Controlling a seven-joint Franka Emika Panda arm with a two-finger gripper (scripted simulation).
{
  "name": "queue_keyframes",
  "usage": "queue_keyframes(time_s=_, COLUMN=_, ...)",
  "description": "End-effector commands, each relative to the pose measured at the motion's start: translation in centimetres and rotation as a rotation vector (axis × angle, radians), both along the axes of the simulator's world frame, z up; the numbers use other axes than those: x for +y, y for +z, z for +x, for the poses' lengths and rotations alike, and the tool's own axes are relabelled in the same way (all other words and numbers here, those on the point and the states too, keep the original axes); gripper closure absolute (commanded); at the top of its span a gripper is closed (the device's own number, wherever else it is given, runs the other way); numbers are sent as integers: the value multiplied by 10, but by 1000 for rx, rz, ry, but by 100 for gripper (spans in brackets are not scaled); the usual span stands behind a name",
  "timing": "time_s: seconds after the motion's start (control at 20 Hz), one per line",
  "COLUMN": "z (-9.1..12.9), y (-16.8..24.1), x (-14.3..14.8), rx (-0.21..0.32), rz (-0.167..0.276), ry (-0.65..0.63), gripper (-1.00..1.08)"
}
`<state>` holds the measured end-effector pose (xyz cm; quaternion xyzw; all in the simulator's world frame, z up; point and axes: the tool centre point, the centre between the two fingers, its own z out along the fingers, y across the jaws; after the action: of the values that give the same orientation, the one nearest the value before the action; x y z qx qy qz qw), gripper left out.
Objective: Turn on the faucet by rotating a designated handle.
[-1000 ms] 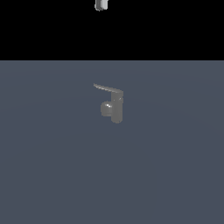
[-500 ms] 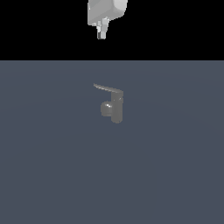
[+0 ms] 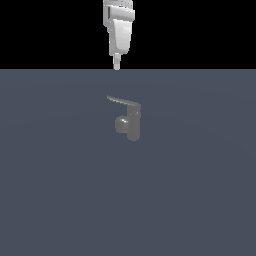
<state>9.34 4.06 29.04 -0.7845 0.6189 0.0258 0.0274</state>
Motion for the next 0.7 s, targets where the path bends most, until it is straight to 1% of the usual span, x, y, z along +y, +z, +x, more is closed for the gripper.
queue_keyframes(time_s=0.0, z=12, y=-19, x=2, rx=4, rz=-11, ry=-68, gripper=108)
queue_keyframes(time_s=0.3, z=36, y=-64, x=6, rx=10, rz=-39, ry=-215, gripper=108)
queue_keyframes(time_s=0.65, z=52, y=-100, x=9, rx=9, rz=-63, ry=-327, gripper=108)
